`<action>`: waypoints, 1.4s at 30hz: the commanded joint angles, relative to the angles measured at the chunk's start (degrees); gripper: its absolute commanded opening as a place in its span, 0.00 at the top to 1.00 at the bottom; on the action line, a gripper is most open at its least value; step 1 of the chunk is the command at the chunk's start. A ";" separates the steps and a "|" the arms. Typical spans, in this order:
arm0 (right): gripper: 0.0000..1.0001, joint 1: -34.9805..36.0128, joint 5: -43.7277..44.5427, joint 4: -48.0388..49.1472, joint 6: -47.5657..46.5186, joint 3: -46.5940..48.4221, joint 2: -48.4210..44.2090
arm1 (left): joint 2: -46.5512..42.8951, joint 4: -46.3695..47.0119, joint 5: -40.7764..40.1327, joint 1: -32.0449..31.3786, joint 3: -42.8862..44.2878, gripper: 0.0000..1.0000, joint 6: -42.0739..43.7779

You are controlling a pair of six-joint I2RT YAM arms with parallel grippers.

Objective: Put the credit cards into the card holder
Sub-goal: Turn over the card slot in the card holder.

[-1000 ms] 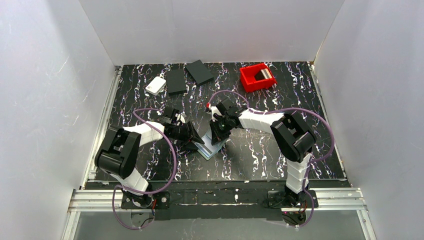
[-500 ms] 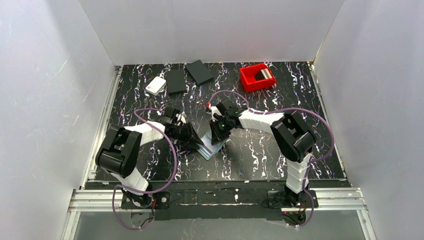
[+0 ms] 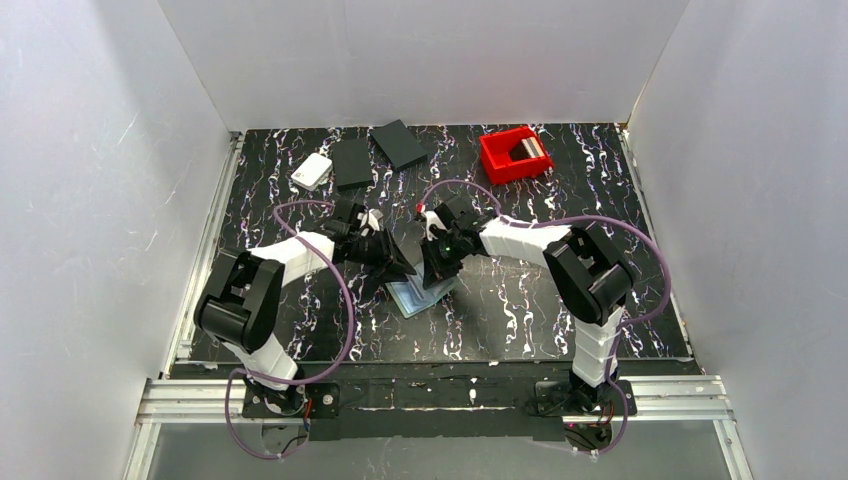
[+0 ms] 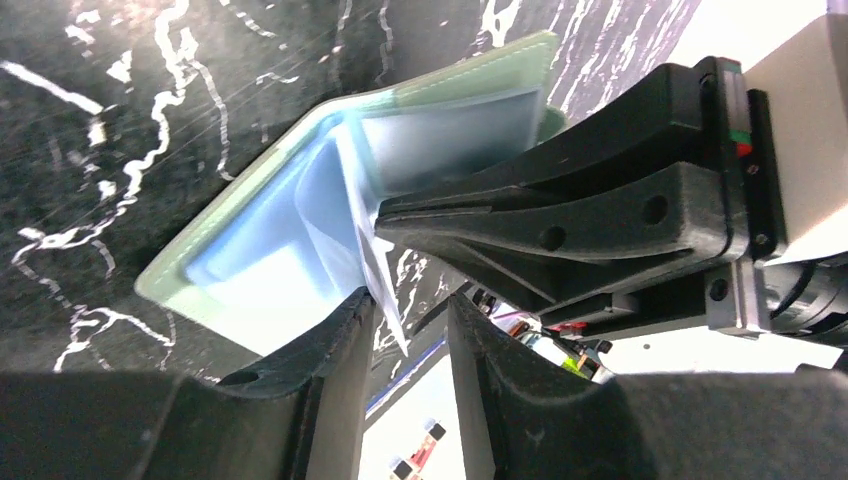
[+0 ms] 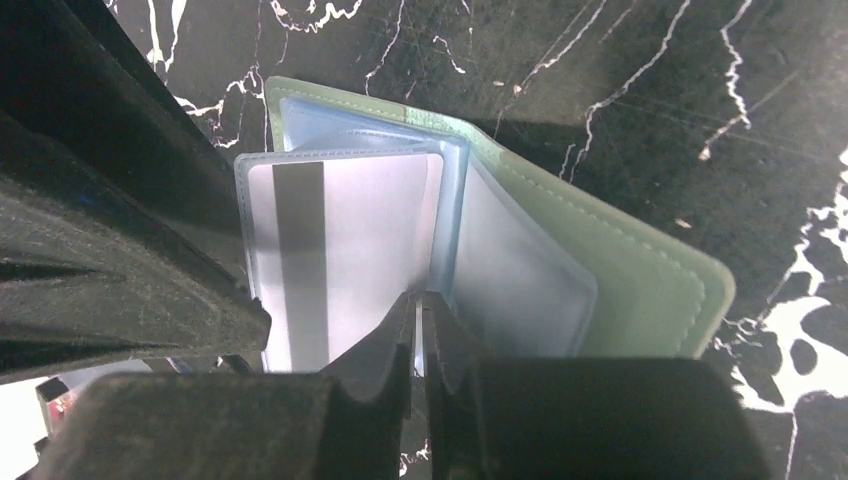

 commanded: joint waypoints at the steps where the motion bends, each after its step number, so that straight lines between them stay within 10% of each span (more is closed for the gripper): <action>1: 0.83 -1.00 0.94 -3.39 2.20 2.91 -4.45 | 1.69 0.07 2.36 -1.13 3.66 0.69 -0.20; 12: 0.66 -6.33 7.20 -5.78 2.58 -2.01 -16.45 | 8.84 0.77 2.35 -4.42 10.18 0.67 -0.91; 27: 0.55 -8.67 -0.32 -0.16 4.42 -6.02 -20.84 | 7.38 -0.21 1.94 -4.75 12.53 0.37 0.34; 42: 0.21 -23.76 35.08 -8.52 -10.23 29.69 -2.45 | -6.68 -13.68 2.56 -4.72 8.84 0.30 11.06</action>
